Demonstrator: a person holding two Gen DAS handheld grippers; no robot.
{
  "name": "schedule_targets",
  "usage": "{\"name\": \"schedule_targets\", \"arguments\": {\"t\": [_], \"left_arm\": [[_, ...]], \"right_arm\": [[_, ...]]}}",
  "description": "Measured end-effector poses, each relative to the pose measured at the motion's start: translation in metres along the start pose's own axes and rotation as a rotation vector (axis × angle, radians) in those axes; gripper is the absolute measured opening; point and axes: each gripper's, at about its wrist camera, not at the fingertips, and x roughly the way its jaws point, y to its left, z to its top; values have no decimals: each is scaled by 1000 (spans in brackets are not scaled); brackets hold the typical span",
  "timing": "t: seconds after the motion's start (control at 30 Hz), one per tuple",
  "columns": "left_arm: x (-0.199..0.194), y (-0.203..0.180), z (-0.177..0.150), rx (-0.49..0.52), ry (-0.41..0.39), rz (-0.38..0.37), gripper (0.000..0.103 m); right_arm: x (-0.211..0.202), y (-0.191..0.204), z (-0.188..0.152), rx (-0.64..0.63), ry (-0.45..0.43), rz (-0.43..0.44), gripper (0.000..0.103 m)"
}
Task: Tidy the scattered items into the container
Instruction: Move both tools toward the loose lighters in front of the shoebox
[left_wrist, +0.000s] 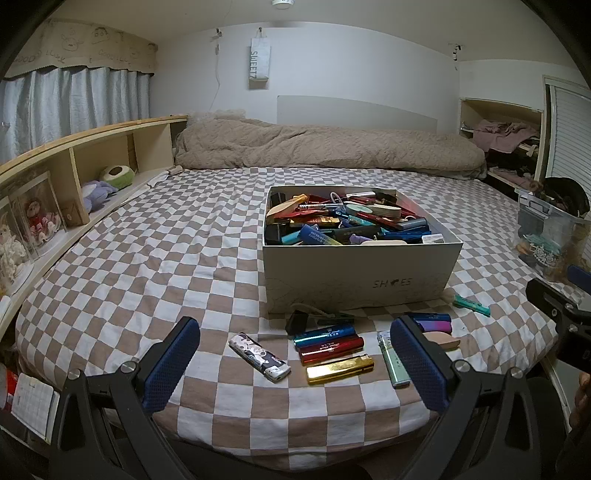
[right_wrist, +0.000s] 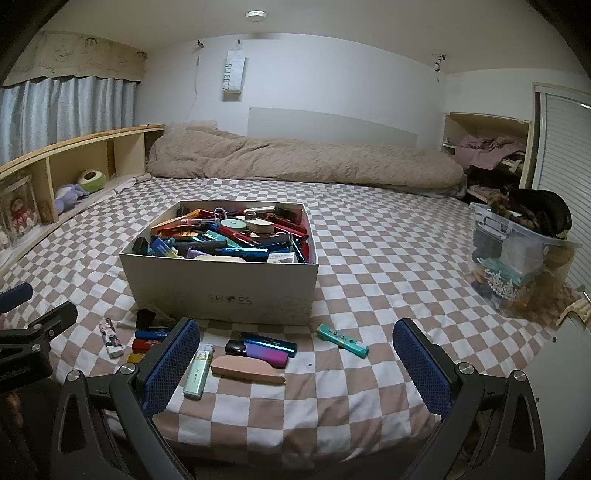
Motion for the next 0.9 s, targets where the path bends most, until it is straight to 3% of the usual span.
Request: {"name": "schedule_targets", "arguments": {"t": [0.5, 0.9], "left_arm": [[0, 4, -2, -6, 2, 3, 103], [18, 5, -12, 16, 59, 13, 103]], "right_arm": [[0, 3, 0, -2, 4, 1, 103], [21, -3, -9, 31, 80, -6, 103]]}}
